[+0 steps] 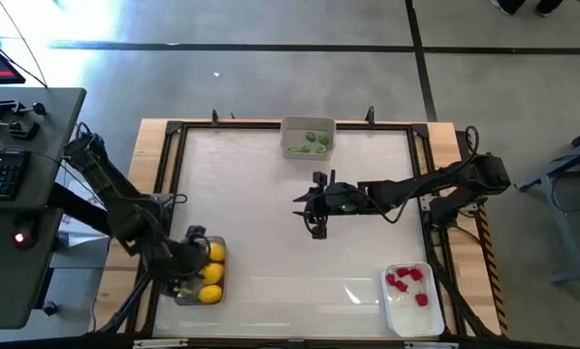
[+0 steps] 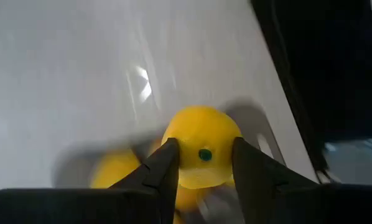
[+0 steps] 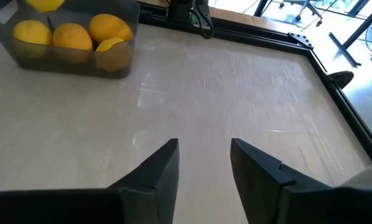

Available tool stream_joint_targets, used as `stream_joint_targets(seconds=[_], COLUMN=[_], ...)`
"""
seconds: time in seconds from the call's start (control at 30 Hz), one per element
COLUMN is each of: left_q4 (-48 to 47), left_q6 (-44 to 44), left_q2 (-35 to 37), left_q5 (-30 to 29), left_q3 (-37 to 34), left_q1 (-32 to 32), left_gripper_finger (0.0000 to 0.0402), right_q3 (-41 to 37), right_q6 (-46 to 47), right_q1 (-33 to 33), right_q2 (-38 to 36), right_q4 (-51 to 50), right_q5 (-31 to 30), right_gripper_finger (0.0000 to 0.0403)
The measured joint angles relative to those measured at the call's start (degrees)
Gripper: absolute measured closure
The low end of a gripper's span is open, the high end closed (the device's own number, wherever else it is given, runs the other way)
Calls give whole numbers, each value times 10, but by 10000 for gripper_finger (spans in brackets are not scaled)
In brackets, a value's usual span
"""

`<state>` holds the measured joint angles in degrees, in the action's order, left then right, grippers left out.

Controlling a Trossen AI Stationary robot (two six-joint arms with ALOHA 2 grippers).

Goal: Sort produce into baskets
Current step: Put the lemon into the black bin, then return to Home Position

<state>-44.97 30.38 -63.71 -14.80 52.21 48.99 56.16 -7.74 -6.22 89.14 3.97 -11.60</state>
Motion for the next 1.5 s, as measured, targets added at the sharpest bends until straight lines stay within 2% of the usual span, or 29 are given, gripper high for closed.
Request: stream_joint_targets(seconds=[0.17,0.33,0.6,0.73,0.83,0.97,1.07,1.2,1.3,1.4,1.5], left_q4=[-72,-64,-61,-48,-41,-42,-43,-48,-49,-47,-34], left_q6=[130,186,175,155,176,204,206,197,153,82,6], left_q2=[0,-3,-72,-111,-128,-137,-135,-129,-129,-129,-127], left_q5=[32,57,58,108,160,183,189,185,178,164,152], left_q3=[0,0,0,0,0,0,0,0,0,0,0], left_q1=[40,73,87,72,49,15,1,-9,-23,-49,-89], left_gripper_finger=[289,290,291,293,292,281,258,218,201,207,235], right_q3=[0,0,-1,-1,-1,-1,-1,-1,-1,-1,-27], right_q6=[2,2,2,2,2,2,2,3,2,-14,-39], right_q1=[3,2,2,2,2,2,2,2,2,2,3], right_q2=[0,0,0,0,0,0,0,0,0,1,1], right_q4=[0,0,-5,-5,-5,-5,-6,-8,-15,-13,57], right_q5=[0,0,0,0,0,6,7,7,7,12,23], right_gripper_finger=[274,274,274,274,274,274,274,274,274,274,274])
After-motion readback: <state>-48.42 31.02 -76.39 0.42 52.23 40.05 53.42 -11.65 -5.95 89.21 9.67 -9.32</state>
